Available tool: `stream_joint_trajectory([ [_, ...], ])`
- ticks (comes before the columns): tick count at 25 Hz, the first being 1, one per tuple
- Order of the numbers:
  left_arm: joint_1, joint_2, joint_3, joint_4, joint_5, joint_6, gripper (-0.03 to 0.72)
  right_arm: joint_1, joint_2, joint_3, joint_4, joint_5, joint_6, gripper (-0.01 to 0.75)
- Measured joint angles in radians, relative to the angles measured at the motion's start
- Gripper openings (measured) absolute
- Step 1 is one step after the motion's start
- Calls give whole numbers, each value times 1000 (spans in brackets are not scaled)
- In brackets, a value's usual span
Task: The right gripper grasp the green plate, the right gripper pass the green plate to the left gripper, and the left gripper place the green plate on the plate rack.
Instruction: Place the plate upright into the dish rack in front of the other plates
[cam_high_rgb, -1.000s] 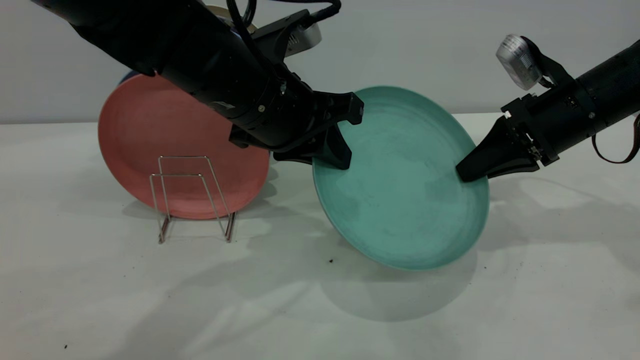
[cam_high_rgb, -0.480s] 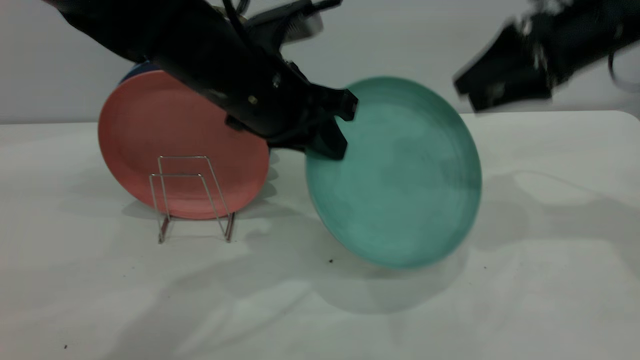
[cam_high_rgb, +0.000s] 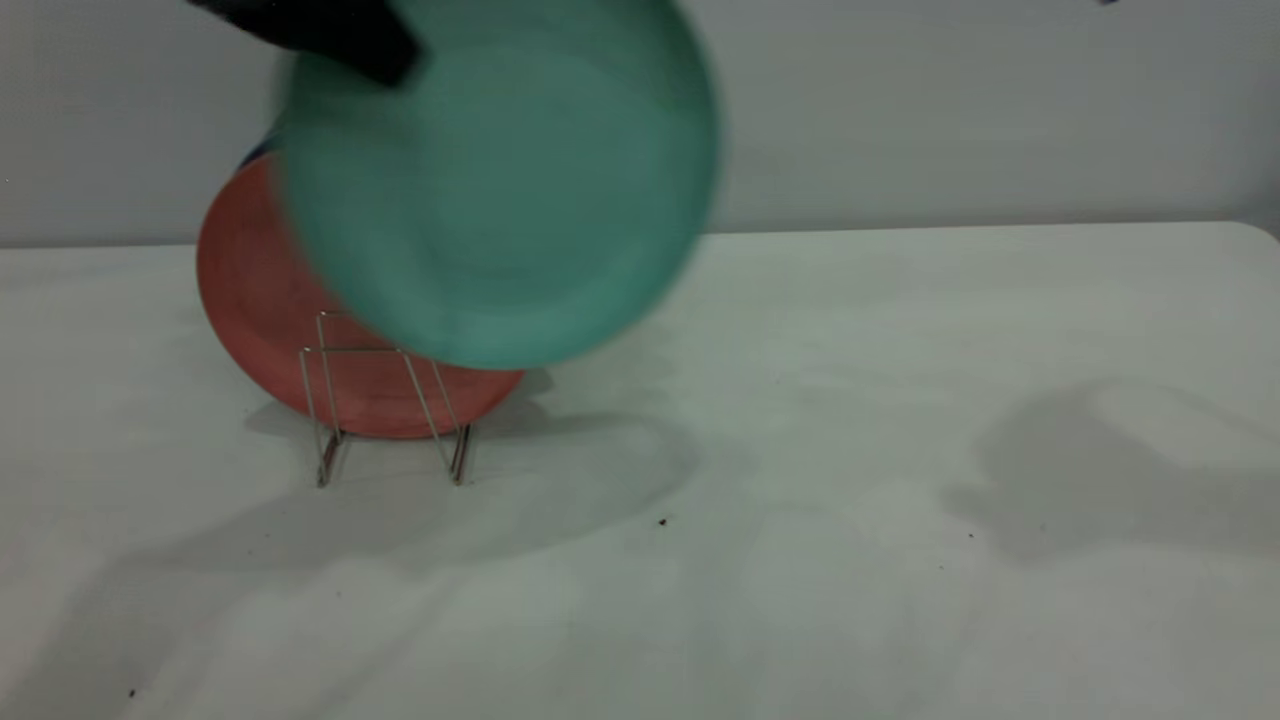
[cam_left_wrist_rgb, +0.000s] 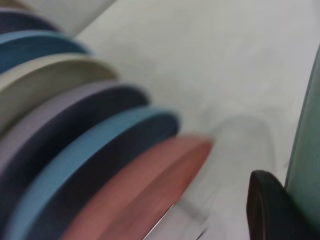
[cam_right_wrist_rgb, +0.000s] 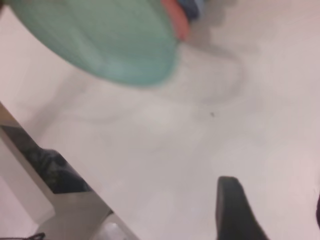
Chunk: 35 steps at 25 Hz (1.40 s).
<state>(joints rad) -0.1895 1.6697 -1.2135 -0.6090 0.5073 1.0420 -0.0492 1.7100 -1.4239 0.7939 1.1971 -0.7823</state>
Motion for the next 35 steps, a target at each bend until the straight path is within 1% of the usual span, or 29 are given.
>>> stream_joint_trajectory([
  [3,59,-53,0,100,43,69,89,0,-116,91,-38,4,42,371],
  [5,89,-73,0,133,54,137,89,0,-188,178,-39,5,48,362],
  [7,106,-86,0,141,55,244,89,0,-263,284,-45,6,50,360],
  [11,111,-89,0,144,56,500,89,0,-434,480,-93,7,50,357],
  [14,111,-89,0,144,55,693,89,0,-576,600,-115,8,51,357],
  [16,111,-89,0,143,50,766,89,0,-665,664,-124,9,65,357],
  [18,111,-89,0,143,35,801,89,0,-750,722,-142,6,86,357],
  [21,111,-79,0,142,-3,821,89,0,-879,784,-197,-10,134,357],
  [24,111,-51,0,142,-14,845,89,0,-992,822,-273,-25,196,357],
  [29,111,0,0,117,-35,875,89,0,-1141,828,-369,-27,286,357],
  [35,111,46,0,86,-64,879,89,0,-1239,830,-442,-28,326,357],
])
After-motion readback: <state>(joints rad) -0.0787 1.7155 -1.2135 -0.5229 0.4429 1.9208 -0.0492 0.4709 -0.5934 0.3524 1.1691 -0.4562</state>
